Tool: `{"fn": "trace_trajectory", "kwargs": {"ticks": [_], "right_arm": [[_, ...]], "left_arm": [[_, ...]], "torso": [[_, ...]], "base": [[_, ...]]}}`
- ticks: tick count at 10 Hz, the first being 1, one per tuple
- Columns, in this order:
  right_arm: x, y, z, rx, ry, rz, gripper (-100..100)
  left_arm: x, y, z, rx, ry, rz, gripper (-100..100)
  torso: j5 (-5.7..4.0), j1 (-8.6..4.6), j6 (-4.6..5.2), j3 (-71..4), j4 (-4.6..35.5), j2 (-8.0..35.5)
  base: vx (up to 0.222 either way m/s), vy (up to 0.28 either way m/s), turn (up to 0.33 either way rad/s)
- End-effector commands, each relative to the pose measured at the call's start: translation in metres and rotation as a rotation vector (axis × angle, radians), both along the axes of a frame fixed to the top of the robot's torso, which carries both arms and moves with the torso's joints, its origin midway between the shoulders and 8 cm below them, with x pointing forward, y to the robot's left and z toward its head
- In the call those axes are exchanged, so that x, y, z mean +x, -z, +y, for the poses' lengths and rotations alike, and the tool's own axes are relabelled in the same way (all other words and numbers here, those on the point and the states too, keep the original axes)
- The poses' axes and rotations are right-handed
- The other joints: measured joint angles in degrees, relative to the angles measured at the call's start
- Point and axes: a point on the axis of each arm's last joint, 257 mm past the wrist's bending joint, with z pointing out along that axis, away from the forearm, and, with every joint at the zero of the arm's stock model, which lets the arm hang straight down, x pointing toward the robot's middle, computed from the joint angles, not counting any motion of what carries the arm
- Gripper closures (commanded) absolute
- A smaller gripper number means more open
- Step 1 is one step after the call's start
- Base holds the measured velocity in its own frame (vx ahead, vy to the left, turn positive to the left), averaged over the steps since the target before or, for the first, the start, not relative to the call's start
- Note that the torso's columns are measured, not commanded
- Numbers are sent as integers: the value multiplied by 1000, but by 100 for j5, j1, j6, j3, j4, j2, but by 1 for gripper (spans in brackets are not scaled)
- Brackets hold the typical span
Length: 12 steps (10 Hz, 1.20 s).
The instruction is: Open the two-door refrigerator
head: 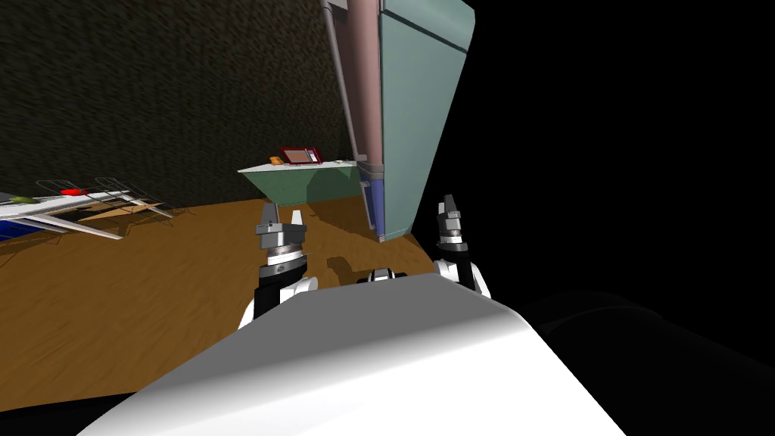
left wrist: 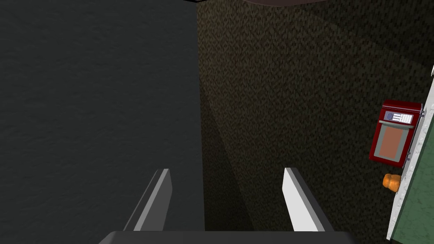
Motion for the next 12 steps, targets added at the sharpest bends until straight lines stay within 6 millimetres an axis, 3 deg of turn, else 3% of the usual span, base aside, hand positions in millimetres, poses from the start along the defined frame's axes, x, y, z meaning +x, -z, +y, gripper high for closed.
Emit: {"fn": "trace_trajectory", "kwargs": {"ticks": [1,12], "right_arm": [[2,-1,4,-96,17,20,-100],[15,1,8,-701,224,108,-100]], "left_arm": [[0,0,0,0,0,0,0],[0,0,0,0,0,0,0]], "torso": [[3,9,0,-119,53,42],[-2,-7,0,-137,82,86]], "base": [[90,61,-25],[128,96,-41]]}}
